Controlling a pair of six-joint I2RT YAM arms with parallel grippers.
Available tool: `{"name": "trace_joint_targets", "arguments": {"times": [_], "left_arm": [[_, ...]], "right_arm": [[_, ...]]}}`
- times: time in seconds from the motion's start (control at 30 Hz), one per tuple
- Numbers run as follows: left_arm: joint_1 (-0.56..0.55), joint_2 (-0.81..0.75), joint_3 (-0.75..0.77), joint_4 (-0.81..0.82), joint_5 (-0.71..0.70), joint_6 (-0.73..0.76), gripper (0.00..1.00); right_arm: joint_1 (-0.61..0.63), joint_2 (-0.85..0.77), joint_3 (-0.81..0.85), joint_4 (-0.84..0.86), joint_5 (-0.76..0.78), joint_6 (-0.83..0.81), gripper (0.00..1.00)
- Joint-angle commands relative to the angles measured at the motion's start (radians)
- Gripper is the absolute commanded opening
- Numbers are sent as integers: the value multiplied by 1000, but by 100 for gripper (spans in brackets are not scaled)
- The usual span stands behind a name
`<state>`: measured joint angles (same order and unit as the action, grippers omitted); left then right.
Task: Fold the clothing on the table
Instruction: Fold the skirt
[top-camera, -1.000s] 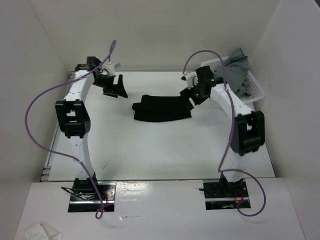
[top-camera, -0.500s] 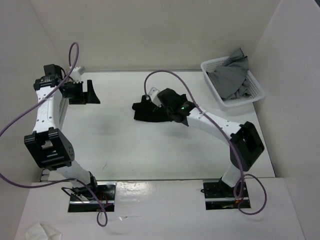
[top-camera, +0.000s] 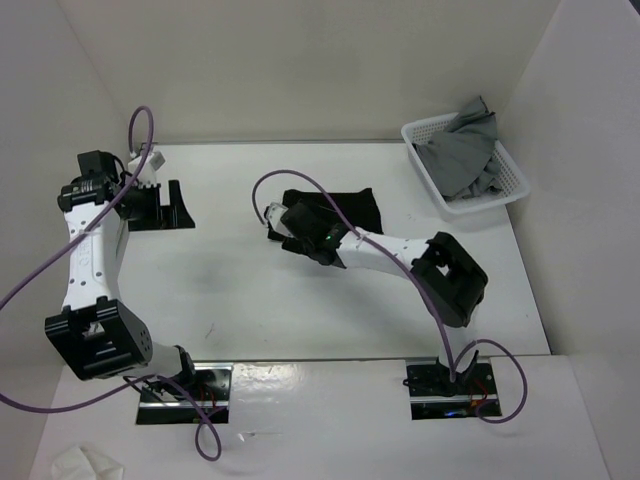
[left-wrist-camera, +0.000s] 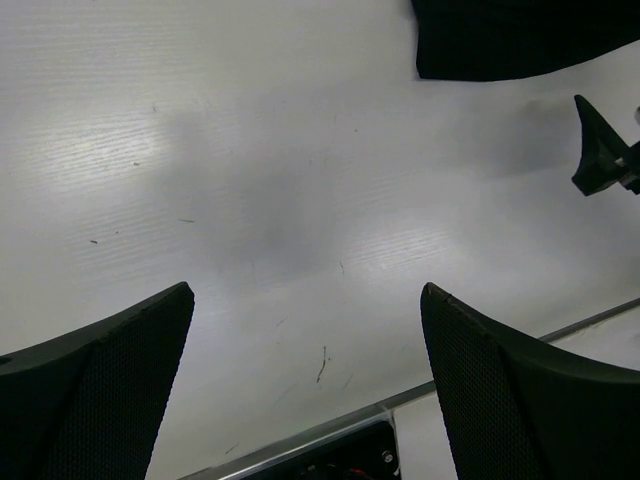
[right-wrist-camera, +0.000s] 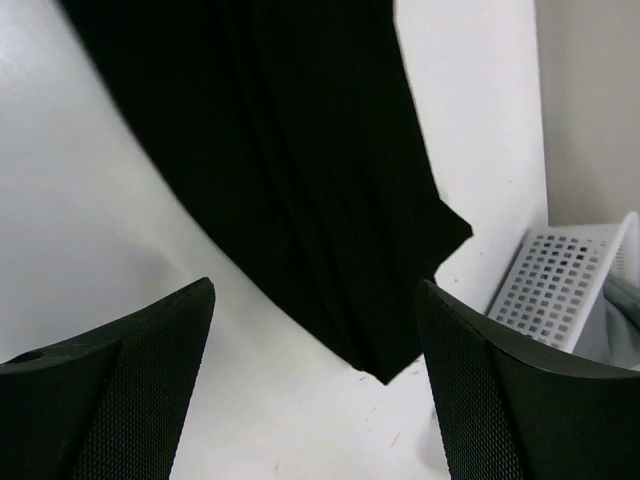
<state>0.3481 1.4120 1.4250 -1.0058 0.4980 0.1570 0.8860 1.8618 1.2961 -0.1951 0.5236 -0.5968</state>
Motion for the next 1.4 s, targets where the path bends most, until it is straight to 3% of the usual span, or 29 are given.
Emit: {"name": "trace_joint_targets", "arguments": {"times": [0.0, 0.53, 1.37], "left_arm": [[2, -42, -29, -13, -7, 10, 100], [2, -81, -51, -34, -55, 19, 100], [2, -81, -69, -34, -64, 38, 100]], "right_arm": [[27, 39, 57, 71, 10, -8, 86], [36, 158, 66, 120, 1, -27, 86], [-51, 197, 118, 158, 38, -75, 86]]}}
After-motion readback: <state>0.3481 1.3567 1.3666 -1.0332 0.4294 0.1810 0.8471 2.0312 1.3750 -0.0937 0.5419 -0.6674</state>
